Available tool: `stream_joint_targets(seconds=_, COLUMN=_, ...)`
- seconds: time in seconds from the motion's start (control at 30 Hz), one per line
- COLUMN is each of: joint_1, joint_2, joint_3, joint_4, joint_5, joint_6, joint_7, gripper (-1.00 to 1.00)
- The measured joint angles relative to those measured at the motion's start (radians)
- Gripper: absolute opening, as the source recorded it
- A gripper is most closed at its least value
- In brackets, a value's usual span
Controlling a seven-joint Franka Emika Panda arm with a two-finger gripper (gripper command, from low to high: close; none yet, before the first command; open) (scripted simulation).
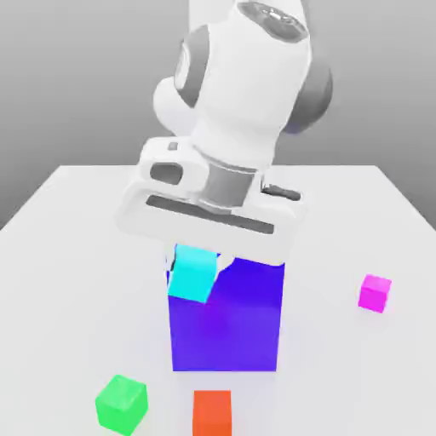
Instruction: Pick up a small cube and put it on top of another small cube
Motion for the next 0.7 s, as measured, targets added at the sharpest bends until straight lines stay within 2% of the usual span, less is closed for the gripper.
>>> stream_joint_targets(seconds=0.2, joint_1=0.034, joint_2=0.152, joint_3=0.017, joint_4=0.065, joint_5=-0.020, joint_6=0.074, joint_7=0.230, gripper=-1.00)
stream_joint_targets(seconds=0.37, joint_1=0.069, joint_2=0.265, joint_3=0.022, joint_4=0.115, joint_5=0.008, joint_6=0.148, joint_7=0.392, gripper=-1.00)
stream_joint_targets(seconds=0.53, joint_1=0.100, joint_2=0.362, joint_3=0.039, joint_4=0.162, joint_5=0.083, joint_6=0.228, joint_7=0.523, gripper=-1.00)
stream_joint_targets(seconds=0.7, joint_1=0.110, joint_2=0.441, joint_3=0.080, joint_4=0.208, joint_5=0.204, joint_6=0.308, joint_7=0.624, gripper=-1.00)
